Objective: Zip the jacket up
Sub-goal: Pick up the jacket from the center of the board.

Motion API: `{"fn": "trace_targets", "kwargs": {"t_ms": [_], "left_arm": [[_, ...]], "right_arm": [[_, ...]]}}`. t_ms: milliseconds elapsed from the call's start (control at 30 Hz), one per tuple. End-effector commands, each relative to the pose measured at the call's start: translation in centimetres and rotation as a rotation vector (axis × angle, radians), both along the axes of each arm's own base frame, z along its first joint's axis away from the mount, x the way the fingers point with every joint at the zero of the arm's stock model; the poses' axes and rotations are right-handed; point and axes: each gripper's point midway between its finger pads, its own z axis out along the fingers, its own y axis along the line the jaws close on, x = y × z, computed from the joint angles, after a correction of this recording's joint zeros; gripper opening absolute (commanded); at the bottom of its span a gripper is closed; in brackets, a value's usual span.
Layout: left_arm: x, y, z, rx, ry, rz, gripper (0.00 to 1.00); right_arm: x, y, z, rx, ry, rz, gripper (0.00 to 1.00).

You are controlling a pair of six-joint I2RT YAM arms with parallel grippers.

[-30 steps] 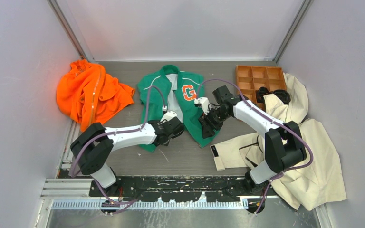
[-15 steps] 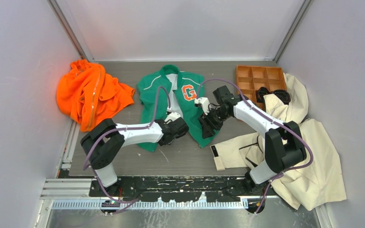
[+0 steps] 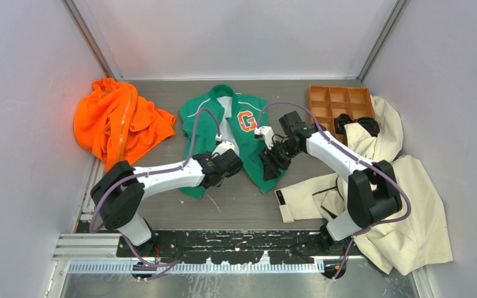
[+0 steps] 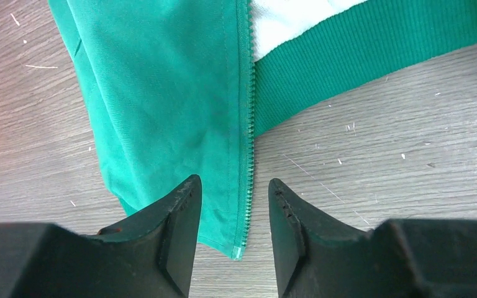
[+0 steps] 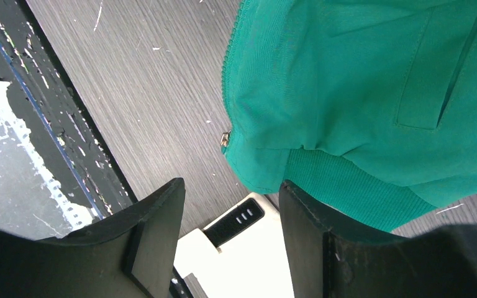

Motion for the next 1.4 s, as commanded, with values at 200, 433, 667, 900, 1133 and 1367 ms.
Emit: {"fn": "trace_targets", "kwargs": {"t_ms": [200,433,667,900,1133,1367], "left_arm": [[0.1,0.3,-1.7,-0.009,0.084,-0.063,0.45],[0.0,0.8,-3.0,-0.109,0.194,-0.076,0.38],[-1.1,1.4,-4.5,-0.141,0.276,-0.073,0.31],[-1.5,1.5,-4.6,-0.157,0.298,-0.072,0.04],[-1.2,0.2,-1.9,-0.242,0.265,-0.102,0.0],[-1.6,-3.4,2.6,-0.471,0.231,-0.174,0.0]], "right_arm": [[0.8,0.8,2.5,0.061,-0.064,0.012,0.62],[0.8,0.8,2.5,0.063,-0.063,0.011,0.62],[0.7,0.9,2.5,0.066,-0.055,0.013,0.62],[0.6,1.0,2.7,0.075,-0.052,0.014,0.62],[0.2,1.5,3.5,0.119,-0.037,0.018,0.62],[-1.2,3.9,6.3,0.302,0.048,0.028,0.63]]}}
